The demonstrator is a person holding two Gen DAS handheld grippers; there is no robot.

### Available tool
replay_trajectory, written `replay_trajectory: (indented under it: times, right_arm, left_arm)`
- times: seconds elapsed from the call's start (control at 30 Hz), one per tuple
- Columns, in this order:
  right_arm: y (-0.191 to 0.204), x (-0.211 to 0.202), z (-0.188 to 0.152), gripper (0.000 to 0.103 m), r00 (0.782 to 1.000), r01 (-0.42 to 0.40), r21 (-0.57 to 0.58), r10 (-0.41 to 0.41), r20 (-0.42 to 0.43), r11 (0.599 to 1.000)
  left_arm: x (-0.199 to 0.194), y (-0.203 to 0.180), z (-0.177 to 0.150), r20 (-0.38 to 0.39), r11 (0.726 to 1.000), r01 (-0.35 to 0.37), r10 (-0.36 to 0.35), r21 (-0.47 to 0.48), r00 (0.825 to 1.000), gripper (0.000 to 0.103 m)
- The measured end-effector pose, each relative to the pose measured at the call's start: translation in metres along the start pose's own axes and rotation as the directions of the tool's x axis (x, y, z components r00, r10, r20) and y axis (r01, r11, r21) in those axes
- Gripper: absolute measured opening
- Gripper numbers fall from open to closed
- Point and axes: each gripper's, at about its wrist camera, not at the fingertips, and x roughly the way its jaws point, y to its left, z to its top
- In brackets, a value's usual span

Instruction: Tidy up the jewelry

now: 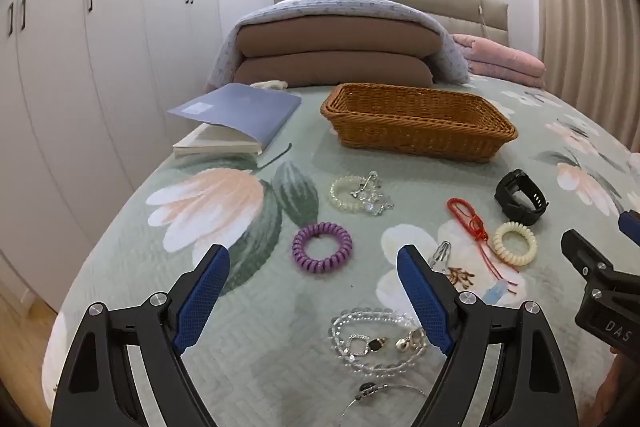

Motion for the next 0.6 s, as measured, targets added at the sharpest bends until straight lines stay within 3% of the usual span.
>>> replay_trajectory:
  times: [0.23, 0.6]
  right_arm:
    - [0.004, -0.007, -0.004, 0.103, 1.0, -0.003, -0.037, 0.004, 0.022, 0.999]
    - [-0.003, -0.007, -0.004, 0.103, 1.0, -0.007, -0.005, 0.007, 0.012, 1.0]
  left_arm:
    - [-0.009, 0.001, -0.002, 0.039, 1.0, 0.0, 0.001, -0.011, 0.999, 0.087]
    - [-0.015, 0.0, -0.008, 0.062, 1.0, 0.014, -0.015, 0.015, 0.998, 0.087]
